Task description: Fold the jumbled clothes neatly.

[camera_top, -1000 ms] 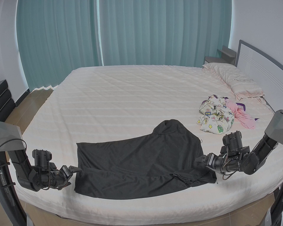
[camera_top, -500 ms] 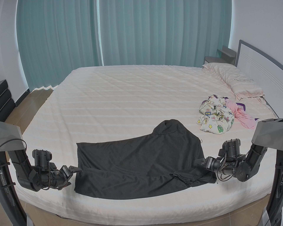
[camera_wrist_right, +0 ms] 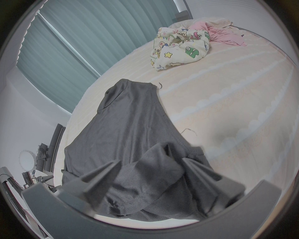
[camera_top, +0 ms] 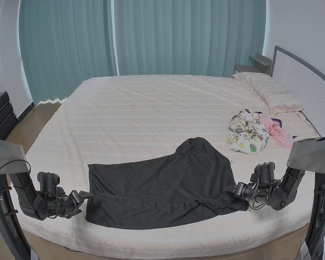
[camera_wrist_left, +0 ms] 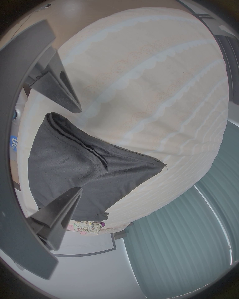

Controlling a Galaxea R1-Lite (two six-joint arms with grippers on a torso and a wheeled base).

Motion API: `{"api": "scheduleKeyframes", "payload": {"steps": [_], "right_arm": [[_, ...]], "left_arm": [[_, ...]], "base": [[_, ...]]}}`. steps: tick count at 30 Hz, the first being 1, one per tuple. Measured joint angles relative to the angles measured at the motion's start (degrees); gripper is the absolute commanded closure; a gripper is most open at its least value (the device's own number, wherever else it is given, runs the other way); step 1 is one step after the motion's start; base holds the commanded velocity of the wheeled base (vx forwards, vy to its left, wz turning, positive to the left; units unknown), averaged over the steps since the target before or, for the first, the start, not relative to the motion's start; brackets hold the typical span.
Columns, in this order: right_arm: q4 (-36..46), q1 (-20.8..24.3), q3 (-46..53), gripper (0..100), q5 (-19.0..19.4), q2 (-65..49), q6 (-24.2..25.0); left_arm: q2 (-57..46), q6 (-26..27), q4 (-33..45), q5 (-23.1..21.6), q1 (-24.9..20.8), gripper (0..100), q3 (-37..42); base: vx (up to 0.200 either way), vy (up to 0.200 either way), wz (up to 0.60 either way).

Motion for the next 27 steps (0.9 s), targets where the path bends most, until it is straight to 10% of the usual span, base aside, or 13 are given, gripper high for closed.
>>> {"api": "scheduleKeyframes", "payload": {"steps": [27], "right_arm": [[10.9,1.2,9.4,100,0.0,-17.6,0.3]], "left_arm": [[0.0,0.1,0.0,0.1,0.0,0,0.0]], "base": [[0.0,0.0,0.0]]}}
